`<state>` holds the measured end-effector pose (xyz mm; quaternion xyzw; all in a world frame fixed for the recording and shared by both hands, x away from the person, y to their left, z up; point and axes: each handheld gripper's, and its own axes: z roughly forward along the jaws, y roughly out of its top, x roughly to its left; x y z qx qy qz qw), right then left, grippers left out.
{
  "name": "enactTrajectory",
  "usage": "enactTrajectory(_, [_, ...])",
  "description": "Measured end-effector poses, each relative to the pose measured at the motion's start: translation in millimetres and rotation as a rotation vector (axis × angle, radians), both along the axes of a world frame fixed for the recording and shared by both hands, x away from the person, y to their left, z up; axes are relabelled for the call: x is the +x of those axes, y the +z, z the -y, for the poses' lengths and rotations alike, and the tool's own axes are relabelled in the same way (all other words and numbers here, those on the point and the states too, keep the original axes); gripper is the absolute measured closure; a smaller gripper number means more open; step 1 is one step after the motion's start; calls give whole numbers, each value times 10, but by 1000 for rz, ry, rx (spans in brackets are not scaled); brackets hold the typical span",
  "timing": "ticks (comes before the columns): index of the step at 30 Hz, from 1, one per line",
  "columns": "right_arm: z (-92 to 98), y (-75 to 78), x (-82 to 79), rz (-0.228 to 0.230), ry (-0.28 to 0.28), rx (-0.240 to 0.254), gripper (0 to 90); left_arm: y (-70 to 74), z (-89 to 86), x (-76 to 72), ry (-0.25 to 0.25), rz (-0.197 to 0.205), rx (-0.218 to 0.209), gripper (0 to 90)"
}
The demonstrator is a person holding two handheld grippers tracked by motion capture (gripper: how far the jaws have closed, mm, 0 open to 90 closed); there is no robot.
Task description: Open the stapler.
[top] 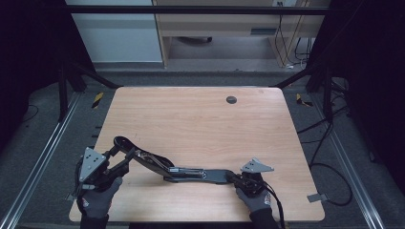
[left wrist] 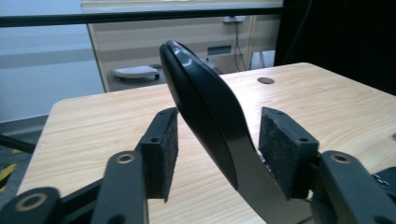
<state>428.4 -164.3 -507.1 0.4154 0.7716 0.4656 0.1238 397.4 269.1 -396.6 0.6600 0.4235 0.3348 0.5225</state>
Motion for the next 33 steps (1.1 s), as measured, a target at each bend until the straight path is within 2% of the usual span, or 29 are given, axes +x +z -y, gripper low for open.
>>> enactTrajectory(2, [-4,2,-2,-1,-2,-2,900,8,4,-11,-10,-1,-1,436])
enactTrajectory(7, [-7,3,0,1,-4,-3,900,-7,19,-25,-26,-10,28,372])
enactTrajectory(10, [-7,2,0,6,-1,-6,900,-38,18,-50,-12,-35,41,349])
enactTrajectory(17, [-7,4,-1,5,-8,-8,900,-224,-18,-116,-5,-88,84,322])
enactTrajectory(19, [-8,12,1,7,-11,-19,900,-295,-39,-129,4,-106,90,322])
enactTrajectory(22, [2,38,2,11,-5,-3,900,-385,-52,-120,20,-123,95,325])
enactTrajectory(30, [108,172,-4,47,-15,9,900,-486,-62,-83,42,-144,98,361])
enactTrajectory(33, [174,216,0,56,-23,9,900,-535,-72,-60,48,-170,94,382])
